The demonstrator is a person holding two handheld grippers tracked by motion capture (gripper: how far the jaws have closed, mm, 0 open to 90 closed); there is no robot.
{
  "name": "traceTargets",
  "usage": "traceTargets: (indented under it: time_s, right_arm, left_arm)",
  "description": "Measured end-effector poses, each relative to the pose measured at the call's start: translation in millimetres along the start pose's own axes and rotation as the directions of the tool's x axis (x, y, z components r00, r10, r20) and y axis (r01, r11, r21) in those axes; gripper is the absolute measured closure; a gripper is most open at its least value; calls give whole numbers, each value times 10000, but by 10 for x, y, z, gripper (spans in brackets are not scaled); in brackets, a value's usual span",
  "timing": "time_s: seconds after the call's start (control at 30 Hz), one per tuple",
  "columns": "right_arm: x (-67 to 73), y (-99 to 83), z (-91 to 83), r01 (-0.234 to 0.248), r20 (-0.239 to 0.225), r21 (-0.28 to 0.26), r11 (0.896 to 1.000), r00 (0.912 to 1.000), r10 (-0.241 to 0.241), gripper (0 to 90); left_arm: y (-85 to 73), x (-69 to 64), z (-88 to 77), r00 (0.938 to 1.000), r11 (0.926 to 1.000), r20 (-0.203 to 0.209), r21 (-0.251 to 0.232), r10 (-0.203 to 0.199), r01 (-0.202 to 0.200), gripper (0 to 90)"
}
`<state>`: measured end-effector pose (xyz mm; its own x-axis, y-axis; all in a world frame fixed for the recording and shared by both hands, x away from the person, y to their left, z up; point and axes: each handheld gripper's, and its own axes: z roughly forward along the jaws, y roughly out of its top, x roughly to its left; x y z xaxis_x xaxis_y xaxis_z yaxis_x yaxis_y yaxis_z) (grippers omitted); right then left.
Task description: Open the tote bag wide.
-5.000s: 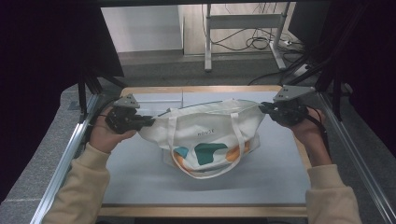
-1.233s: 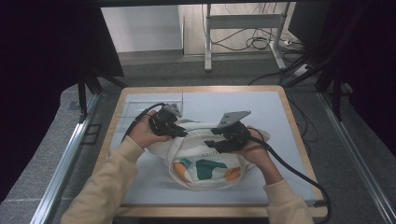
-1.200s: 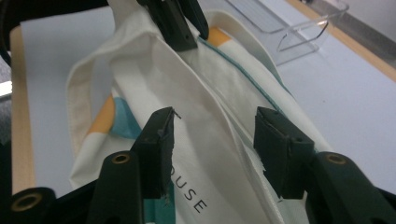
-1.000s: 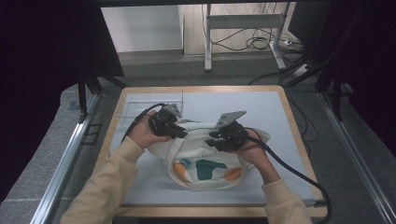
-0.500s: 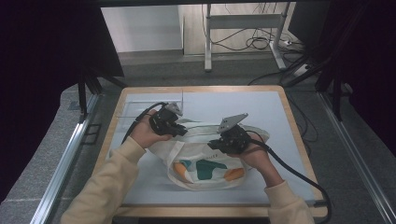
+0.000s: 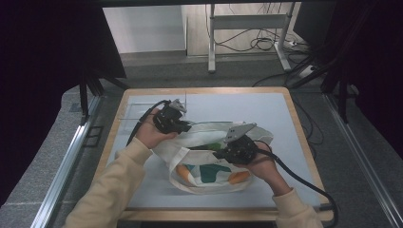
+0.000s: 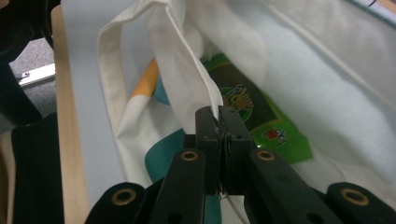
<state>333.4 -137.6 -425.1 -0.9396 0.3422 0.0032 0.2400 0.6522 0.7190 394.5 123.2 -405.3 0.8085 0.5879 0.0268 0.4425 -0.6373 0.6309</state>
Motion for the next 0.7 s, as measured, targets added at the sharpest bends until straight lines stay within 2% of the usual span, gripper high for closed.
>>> traceTargets:
  time_s: [0.13, 0.33, 0.37, 0.47, 0.7]
  right_arm:
    - [40, -57, -15, -45, -185, 26, 10000, 9998, 46, 868]
    - [170, -183, -15, -90, -384, 166, 9998, 9992, 96, 867]
    - [186, -198, -14, -86, -428, 202, 9998, 9990, 95, 868]
    - [245, -246, -11, -41, -435, 289, 9996, 9990, 54, 868]
    - [290, -296, 12, -80, -569, 393, 9992, 9983, 102, 867]
  left_arm:
    - [10, 23, 18, 9998, 9997, -44, -133, -185, 184, 814]
    - [18, 27, 3, 9997, 9997, -202, -187, -162, 158, 815]
    - [21, 16, 5, 9993, 9992, -252, -292, -267, 259, 815]
    - [36, 15, -4, 9990, 9995, -410, -271, -188, 177, 815]
    - [52, 51, 10, 9980, 9993, -574, -272, -265, 250, 816]
